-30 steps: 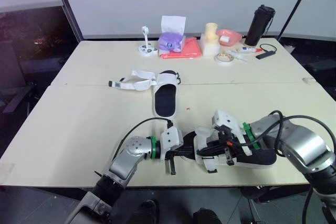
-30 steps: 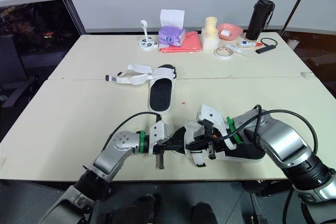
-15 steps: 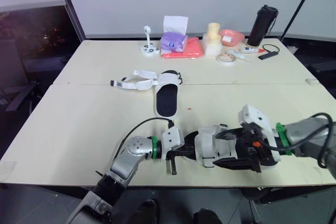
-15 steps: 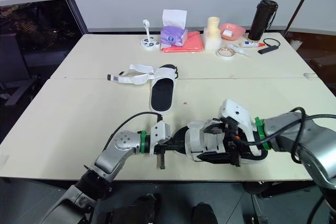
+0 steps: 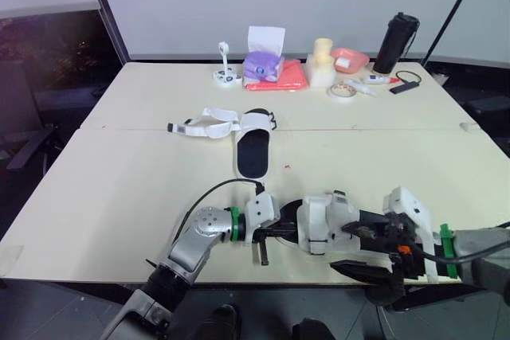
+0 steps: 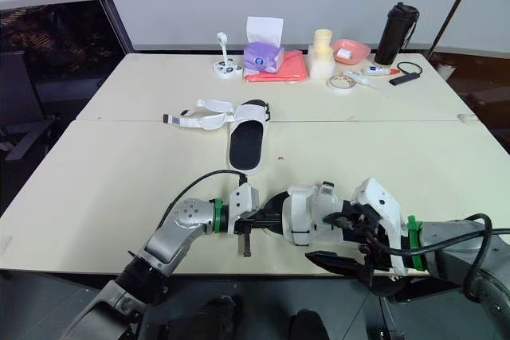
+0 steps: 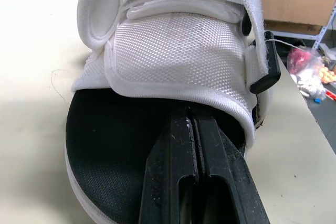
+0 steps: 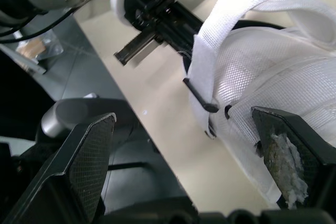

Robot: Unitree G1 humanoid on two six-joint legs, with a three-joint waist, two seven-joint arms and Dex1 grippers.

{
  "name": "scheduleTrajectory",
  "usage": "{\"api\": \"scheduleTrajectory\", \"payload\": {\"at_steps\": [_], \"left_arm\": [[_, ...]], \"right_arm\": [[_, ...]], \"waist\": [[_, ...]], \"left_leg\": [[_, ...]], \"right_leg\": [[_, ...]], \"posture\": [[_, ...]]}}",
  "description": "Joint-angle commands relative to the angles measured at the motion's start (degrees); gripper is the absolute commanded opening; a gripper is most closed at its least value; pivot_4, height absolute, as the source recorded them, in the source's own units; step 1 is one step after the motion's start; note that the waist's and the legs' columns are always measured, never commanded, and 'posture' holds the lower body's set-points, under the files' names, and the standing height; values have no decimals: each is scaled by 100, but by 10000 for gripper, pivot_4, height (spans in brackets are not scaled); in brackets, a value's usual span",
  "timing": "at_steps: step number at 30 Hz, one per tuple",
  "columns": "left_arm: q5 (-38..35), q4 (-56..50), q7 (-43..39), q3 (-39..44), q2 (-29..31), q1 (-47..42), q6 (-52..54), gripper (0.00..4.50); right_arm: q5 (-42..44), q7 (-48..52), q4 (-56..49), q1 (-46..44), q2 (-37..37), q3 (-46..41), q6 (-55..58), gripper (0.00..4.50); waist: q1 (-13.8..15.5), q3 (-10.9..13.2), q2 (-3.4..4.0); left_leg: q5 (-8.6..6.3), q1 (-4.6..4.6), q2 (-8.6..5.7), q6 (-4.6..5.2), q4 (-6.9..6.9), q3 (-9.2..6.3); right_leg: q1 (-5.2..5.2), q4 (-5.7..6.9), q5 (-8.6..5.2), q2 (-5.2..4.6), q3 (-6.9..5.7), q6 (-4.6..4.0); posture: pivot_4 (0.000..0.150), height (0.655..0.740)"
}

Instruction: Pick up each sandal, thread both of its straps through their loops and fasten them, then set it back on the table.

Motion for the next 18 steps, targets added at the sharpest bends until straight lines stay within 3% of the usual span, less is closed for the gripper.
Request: {"api": "scheduleTrajectory", "payload": {"at_steps": [1, 5, 10, 14, 18], "left_arm": [[224, 202, -13, -81, 149, 59, 117, 0], [202, 185, -12, -63, 151, 74, 167, 0], [195, 229, -32, -58, 128, 63, 165, 0], [201, 280, -50, -61, 107, 44, 134, 0], [202, 305, -76, -74, 99, 33, 124, 0]], "right_arm": [[249, -285, -59, 16, 53, -143, 126, 44528], [989, -465, -221, -81, -69, -849, 333, 44528], [1324, -260, -615, 804, -259, -1329, 422, 44528], [1006, -285, -612, 1496, -75, -1021, 128, 44528], [403, -435, -429, 1638, 231, -145, -443, 44528]], "waist": [[2, 0, 0], [6, 1, 2], [12, 2, 3], [3, 1, 4], [-1, -3, 10]], "left_leg": [[0, 0, 0, 0, -1, 0], [2, -4, 0, 6, -2, 0], [3, -7, 1, 17, -10, -1], [3, -5, 0, 18, -9, 1], [-4, -1, 5, 6, -7, 3]], "right_leg": [[0, -2, 0, 0, -1, 0], [-1, -9, 1, -1, 0, -1], [0, -21, 2, -1, -5, 0], [3, -24, 2, -1, -5, 0], [8, -26, 5, 1, -6, -4]], "posture": [[1500, 7400], [1500, 7400], [1500, 7400], [1500, 7400], [1500, 7400]]}}
